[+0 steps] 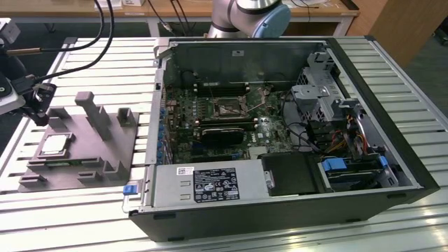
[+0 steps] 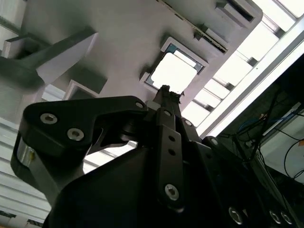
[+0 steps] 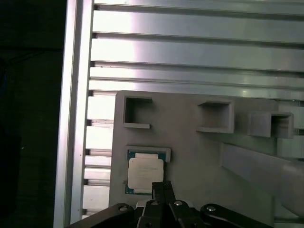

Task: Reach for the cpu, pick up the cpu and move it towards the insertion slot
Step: 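Pick up the cpu and move it towards the insertion slot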

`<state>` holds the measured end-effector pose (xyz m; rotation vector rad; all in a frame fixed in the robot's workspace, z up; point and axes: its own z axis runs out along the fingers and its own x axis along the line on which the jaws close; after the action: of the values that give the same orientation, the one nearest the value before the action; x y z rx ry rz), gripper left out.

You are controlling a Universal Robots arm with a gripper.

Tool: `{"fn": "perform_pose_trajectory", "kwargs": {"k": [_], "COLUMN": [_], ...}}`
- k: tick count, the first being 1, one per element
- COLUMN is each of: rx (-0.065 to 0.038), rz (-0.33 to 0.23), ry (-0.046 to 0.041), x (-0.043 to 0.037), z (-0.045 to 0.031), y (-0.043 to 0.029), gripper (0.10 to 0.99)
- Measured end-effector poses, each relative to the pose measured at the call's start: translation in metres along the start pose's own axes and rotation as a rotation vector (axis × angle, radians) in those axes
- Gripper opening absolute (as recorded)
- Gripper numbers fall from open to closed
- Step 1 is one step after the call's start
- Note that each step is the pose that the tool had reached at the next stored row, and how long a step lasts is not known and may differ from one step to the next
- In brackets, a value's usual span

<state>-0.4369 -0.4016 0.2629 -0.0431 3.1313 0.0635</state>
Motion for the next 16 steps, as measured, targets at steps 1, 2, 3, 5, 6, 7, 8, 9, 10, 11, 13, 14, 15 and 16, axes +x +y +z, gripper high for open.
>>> {"fn": "perform_pose_trajectory", "kwargs": {"k": [1,2,3,5,6,7,8,9,10,11,13,14,15,16], "rx": [0.000,0.000,0.000,0.000,0.000,0.000,0.000,0.000,0.000,0.000,0.000,0.000,0.000,0.000], "rz": [0.000,0.000,0.000,0.000,0.000,0.000,0.000,0.000,0.000,0.000,0.000,0.000,0.000,0.000], "ry": [0.0004,0.0008,0.0011,0.0021,0.0025,0.0029,0.0033,0.0038,0.0043,0.0047,0.0057,0.0061,0.0066,0.0072], "x": [0.0005,0.0012,0.0016,0.0027,0.0031,0.0034,0.0038,0.0041,0.0044,0.0048,0.0054,0.0057,0.0060,0.0062], "z": [0.0018,0.0036,0.0054,0.0088,0.0105,0.0123,0.0140,0.0157,0.0175,0.0195,0.0230,0.0248,0.0265,0.0282], "y": [-0.0001,-0.0001,-0.0003,-0.0004,-0.0005,-0.0006,-0.0007,-0.0008,-0.0009,-0.0010,-0.0012,-0.0013,-0.0013,-0.0014], "gripper": [0.106,0.106,0.106,0.106,0.106,0.106,0.106,0.106,0.106,0.106,0.106,0.106,0.106,0.106]}}
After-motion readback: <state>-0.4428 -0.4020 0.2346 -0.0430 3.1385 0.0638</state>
